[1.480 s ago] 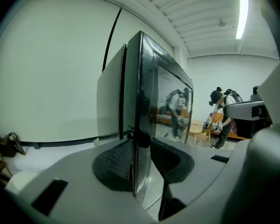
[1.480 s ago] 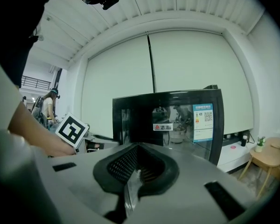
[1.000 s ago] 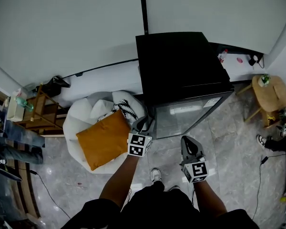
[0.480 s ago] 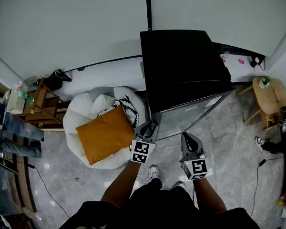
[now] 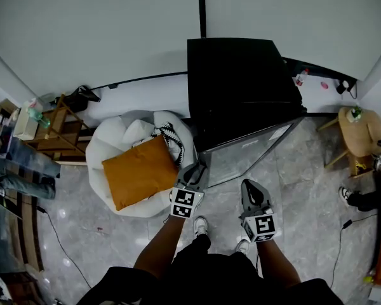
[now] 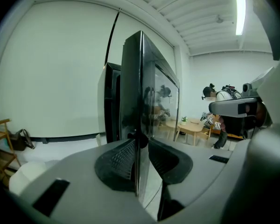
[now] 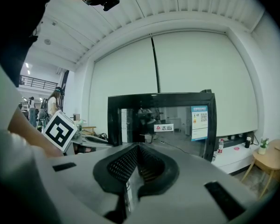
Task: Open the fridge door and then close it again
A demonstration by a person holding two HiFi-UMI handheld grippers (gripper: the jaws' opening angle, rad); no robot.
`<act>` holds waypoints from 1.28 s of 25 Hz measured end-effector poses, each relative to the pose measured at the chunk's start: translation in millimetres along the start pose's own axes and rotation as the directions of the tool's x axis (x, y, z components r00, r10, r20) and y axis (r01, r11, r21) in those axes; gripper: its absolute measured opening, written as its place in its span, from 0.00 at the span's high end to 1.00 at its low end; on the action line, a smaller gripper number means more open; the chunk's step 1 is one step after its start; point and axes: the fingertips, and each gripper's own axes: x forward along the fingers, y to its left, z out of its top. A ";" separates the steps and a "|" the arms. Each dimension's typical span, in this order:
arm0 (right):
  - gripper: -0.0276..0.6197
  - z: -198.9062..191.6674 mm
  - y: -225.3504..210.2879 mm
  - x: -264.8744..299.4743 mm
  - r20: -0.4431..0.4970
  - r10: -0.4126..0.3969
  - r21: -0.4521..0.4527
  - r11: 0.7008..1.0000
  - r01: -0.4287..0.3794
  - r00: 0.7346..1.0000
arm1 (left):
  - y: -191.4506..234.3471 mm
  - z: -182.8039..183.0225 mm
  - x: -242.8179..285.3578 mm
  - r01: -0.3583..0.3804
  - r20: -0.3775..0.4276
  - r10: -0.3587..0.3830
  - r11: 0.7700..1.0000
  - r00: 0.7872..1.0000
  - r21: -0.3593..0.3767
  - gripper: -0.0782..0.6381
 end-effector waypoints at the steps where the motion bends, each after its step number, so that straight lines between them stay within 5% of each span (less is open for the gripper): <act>1: 0.94 -0.8 -2.2 -3.8 0.002 0.005 0.001 1.000 -0.005 1.000 | -2.9 -1.4 -1.5 -0.010 0.003 0.010 1.000 1.000 -0.005 0.75; 19: 0.94 -7.7 -13.6 -68.9 0.006 0.119 0.017 0.993 -0.119 0.993 | -73.3 -14.6 -40.4 -0.097 -0.039 0.097 0.995 0.995 0.005 0.75; 25: 0.94 -14.4 -25.2 -94.4 0.003 0.125 0.100 0.987 -0.124 0.992 | -97.7 -18.7 -52.8 -0.117 -0.051 0.116 0.993 0.992 -0.008 0.76; 32: 0.94 -19.5 -40.5 -122.3 0.005 0.142 0.065 0.988 -0.142 0.990 | -132.7 -27.7 -61.8 -0.127 -0.069 0.126 0.992 0.990 -0.012 0.79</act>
